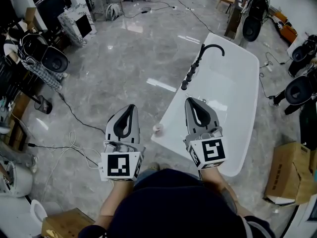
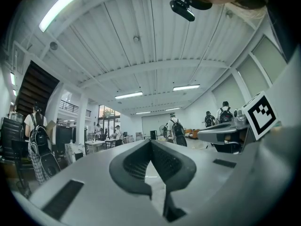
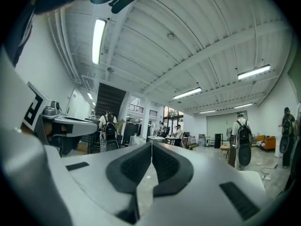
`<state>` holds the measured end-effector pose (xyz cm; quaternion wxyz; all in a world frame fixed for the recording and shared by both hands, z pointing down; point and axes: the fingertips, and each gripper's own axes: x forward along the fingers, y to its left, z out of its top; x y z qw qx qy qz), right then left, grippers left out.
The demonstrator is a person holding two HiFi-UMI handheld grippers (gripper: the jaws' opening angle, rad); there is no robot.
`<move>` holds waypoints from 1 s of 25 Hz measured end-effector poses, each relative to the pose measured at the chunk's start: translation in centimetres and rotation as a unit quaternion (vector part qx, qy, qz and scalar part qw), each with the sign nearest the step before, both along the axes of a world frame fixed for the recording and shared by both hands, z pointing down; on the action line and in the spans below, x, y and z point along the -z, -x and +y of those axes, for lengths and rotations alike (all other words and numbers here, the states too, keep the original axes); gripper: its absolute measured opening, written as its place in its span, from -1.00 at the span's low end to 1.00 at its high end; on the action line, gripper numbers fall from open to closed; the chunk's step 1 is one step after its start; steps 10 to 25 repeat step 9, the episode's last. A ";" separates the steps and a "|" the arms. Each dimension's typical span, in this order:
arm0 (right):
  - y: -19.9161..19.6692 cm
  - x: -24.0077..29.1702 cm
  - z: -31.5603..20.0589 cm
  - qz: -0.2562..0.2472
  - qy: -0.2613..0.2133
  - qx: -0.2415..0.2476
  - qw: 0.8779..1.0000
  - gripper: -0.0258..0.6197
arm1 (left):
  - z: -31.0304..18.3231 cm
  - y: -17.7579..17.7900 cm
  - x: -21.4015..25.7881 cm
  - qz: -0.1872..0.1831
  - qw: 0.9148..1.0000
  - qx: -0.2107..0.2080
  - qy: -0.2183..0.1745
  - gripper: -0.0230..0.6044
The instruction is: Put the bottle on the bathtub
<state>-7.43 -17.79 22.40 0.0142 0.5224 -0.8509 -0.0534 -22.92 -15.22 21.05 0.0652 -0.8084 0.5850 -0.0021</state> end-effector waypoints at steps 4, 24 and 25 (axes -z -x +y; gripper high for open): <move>-0.4 0.0 0.3 -0.001 -0.002 0.004 1.000 -0.83 | 0.5 -0.5 0.0 0.001 1.000 0.002 -0.003 -0.85; -0.6 -0.4 1.0 0.001 -0.005 0.012 1.000 -0.83 | 1.5 -0.8 -0.7 0.008 1.000 0.007 -0.002 -0.85; -0.6 -0.4 1.0 0.001 -0.005 0.012 1.000 -0.83 | 1.5 -0.8 -0.7 0.008 1.000 0.007 -0.002 -0.85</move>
